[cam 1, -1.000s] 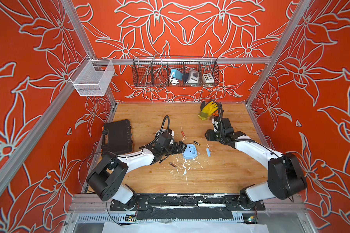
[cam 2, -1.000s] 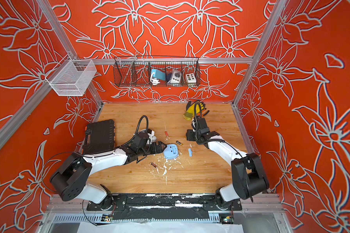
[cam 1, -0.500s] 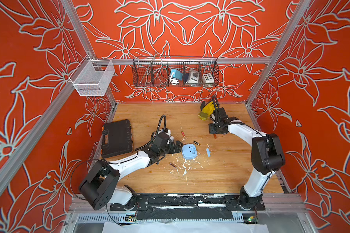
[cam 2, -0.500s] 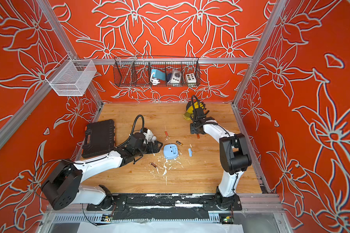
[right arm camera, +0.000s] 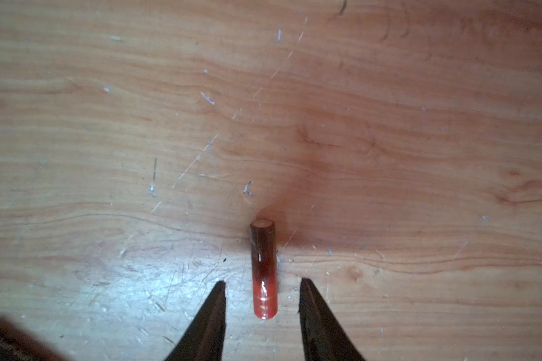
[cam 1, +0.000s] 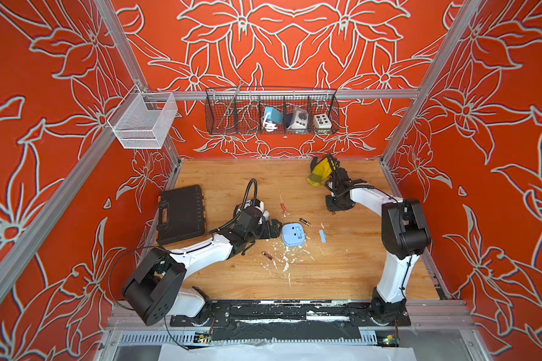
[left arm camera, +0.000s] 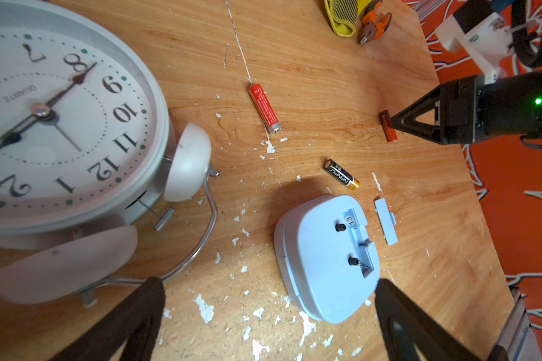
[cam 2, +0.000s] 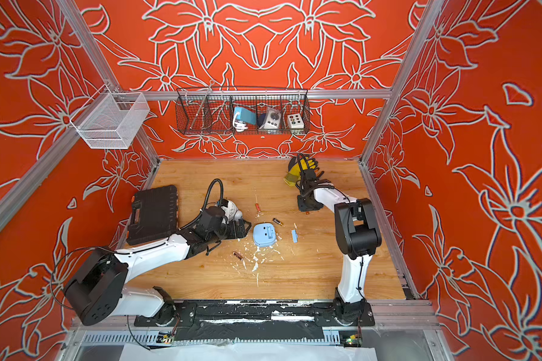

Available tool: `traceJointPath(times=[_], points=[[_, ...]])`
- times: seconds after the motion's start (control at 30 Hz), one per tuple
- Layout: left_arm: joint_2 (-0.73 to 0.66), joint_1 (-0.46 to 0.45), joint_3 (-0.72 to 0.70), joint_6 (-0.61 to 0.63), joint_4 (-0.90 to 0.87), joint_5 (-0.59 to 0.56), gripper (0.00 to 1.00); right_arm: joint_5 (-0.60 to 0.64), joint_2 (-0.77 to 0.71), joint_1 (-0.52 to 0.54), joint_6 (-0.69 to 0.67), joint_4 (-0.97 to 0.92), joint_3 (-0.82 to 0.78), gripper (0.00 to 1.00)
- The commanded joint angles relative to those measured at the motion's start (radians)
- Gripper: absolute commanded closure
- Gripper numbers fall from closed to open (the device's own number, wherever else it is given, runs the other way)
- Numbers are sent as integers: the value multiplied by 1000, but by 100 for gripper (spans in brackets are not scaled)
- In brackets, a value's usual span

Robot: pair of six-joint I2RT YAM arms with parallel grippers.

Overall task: Insert the battery into the alarm
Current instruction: Pick up the battery at the center of the board.

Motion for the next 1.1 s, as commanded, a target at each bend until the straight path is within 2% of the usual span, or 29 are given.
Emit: traceJointPath(times=[0.0,0.5,0.73,0.87,1.07], points=[[-14,4,-9,17,-6,-8,2,-14,27,-4,-9,-33,27,63],[-34,4,-29,22,17,-8,2,-15,118,-14,-13,-41,101,68],[-76,5,-75,13,71,0,2,-11,123,-17,-12,-52,109,79],[-85,5,-99,14,122,37,2,-14,88,-17,-3,-32,88,86],[-96,5,-141,-21,225,33,2,-58,-12,-17,27,41,15,89]])
